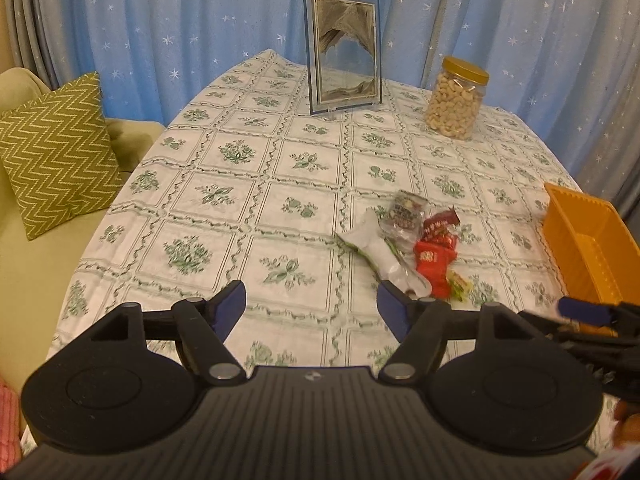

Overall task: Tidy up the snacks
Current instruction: 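Move both grippers back toward the snack pile, then grasp the yellow candy with the right gripper and lift it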

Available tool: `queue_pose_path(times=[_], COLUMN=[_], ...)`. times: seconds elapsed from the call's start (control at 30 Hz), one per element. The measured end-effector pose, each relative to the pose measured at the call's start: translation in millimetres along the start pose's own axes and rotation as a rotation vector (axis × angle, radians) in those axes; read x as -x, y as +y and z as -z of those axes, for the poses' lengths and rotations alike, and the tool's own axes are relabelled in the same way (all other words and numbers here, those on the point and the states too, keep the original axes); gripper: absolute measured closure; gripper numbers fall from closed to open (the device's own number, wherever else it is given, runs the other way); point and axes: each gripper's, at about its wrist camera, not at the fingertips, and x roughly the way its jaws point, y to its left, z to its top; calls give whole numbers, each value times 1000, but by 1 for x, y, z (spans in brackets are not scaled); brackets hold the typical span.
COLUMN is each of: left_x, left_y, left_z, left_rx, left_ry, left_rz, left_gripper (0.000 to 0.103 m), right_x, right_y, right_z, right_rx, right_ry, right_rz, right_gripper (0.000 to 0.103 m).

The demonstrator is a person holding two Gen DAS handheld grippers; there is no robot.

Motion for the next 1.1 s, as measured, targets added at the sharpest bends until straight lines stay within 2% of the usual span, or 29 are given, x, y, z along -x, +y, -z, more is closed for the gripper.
queue_pose_path(times=[0.1, 0.17, 0.4, 0.53, 0.6, 0.67, 0.83, 1.1], left_x=[-12, -19, -38, -44, -47, -49, -57, -79], left_y=[0, -1, -3, -4, -5, -6, -11, -31], left_z=[-6, -9, -13, -12, -11, -10, -10, -15], left_rx=[3, 3, 13, 10, 9, 6, -3, -2], left_ry=[3, 6, 14, 21, 24, 29, 38, 45], left_rz=[8, 13, 33, 43, 48, 51, 62, 81], left_gripper=[34, 34, 34, 34, 34, 34, 34, 34], right_x=[-23, -37, -77, -95, -97, -95, -85, -64], right_y=[1, 1, 7, 6, 4, 1, -5, -22], right_z=[-3, -6, -11, -10, -10, -10, -9, 0], right_rx=[37, 49, 147, 168, 170, 168, 140, 60], right_ry=[5, 10, 36, 63, 51, 50, 41, 46], right_rz=[-4, -12, -33, -34, -35, -31, -18, 54], right_gripper=[37, 43, 49, 57, 60, 69, 78, 79])
